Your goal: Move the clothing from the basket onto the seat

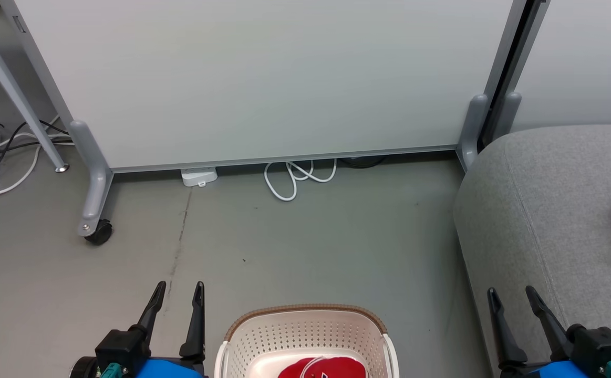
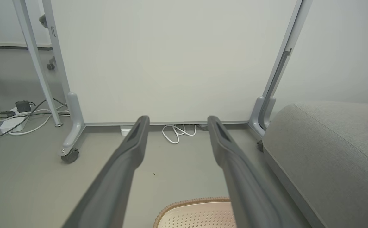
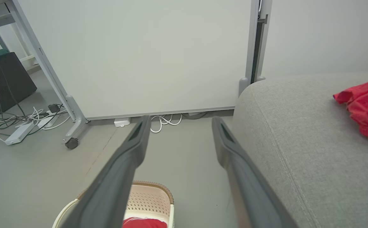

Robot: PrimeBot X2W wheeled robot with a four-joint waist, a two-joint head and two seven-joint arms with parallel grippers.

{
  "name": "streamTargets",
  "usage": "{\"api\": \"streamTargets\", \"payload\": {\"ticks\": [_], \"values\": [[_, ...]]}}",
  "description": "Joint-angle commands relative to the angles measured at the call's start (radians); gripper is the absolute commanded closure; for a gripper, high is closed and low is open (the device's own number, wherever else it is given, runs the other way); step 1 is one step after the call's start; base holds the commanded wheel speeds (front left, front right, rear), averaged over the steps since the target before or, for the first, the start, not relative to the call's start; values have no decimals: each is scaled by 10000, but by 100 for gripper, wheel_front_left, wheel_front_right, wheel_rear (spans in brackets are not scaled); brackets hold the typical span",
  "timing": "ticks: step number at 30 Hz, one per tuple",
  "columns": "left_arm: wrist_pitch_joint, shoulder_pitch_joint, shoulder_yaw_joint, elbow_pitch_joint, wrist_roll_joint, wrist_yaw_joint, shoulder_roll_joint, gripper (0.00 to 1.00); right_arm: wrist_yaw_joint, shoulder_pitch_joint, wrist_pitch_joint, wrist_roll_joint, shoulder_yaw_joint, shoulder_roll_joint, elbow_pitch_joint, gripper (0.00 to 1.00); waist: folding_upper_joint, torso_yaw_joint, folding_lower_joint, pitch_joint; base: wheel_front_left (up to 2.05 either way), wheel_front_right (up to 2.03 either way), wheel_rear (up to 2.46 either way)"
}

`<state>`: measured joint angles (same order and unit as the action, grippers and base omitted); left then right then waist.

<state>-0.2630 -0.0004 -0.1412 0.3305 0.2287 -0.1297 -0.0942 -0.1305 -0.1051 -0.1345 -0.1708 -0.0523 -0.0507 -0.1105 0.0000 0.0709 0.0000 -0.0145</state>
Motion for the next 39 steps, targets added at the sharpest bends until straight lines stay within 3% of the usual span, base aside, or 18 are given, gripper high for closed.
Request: {"api": "streamTargets", "payload": {"ticks": [1, 11, 24, 39], "values": [[-26, -90, -25, -24, -16, -7, 0, 0, -6, 76, 12, -74, 42, 4, 62, 0, 0, -76, 0, 108, 0, 0, 0], [-26, -346, -258, 162, 120, -7, 115, 0, -6, 437, 114, -1, 308, 4, 317, 0, 0, -683, 0, 1051, 0, 0, 0], [-26, -1533, -1232, 1460, 290, -7, 121, 0, -6, 1231, 72, 271, 665, 3, 666, 0, 0, -1896, 0, 2940, 0, 0, 0], [-26, -3370, -2803, 3933, 998, -5, -524, 0, -6, 2170, -602, -259, 1208, 8, 504, 0, 0, -3215, 0, 5152, 0, 0, 0]]}}
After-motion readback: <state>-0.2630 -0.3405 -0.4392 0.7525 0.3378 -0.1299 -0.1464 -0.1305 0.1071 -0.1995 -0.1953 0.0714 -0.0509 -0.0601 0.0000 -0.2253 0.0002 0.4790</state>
